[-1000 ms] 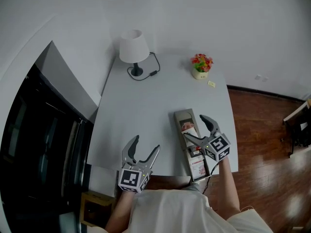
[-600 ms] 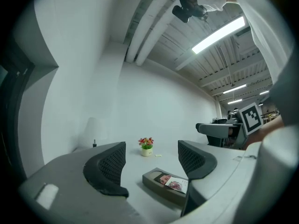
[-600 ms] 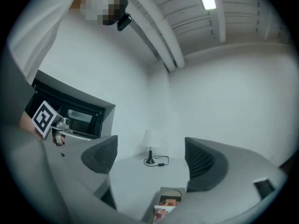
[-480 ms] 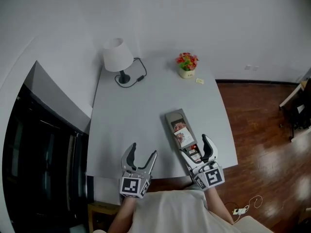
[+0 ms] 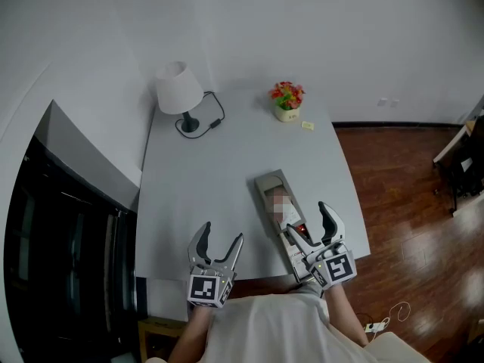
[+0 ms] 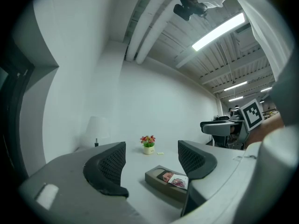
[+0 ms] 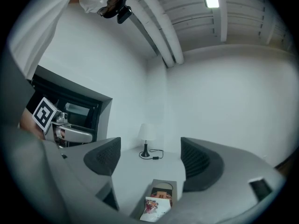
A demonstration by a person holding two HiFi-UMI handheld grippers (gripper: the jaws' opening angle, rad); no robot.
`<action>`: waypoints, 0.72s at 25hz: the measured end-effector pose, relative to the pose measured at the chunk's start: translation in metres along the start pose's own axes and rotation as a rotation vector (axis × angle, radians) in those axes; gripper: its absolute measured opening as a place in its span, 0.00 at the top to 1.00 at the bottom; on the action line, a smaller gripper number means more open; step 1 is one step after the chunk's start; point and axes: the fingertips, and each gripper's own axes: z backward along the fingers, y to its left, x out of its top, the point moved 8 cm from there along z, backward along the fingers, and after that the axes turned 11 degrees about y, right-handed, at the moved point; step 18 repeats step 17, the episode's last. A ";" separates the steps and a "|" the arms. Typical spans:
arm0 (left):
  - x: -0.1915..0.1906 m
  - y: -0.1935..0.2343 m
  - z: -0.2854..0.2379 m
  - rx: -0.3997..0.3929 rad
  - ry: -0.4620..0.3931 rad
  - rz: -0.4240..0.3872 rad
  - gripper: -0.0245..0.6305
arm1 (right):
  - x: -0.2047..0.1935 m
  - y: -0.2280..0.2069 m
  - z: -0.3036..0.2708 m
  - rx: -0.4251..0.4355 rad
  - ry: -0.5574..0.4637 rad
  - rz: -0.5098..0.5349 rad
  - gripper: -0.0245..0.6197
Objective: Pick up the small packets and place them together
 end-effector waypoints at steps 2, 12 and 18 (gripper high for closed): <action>0.000 0.001 -0.001 0.001 0.000 0.002 0.45 | -0.001 0.002 -0.002 0.012 0.009 0.010 0.32; 0.003 0.008 -0.005 0.011 -0.013 0.012 0.45 | 0.002 0.003 -0.014 0.043 0.021 0.033 0.32; 0.004 0.009 -0.007 0.008 -0.017 0.018 0.45 | 0.002 0.005 -0.016 0.048 0.030 0.046 0.32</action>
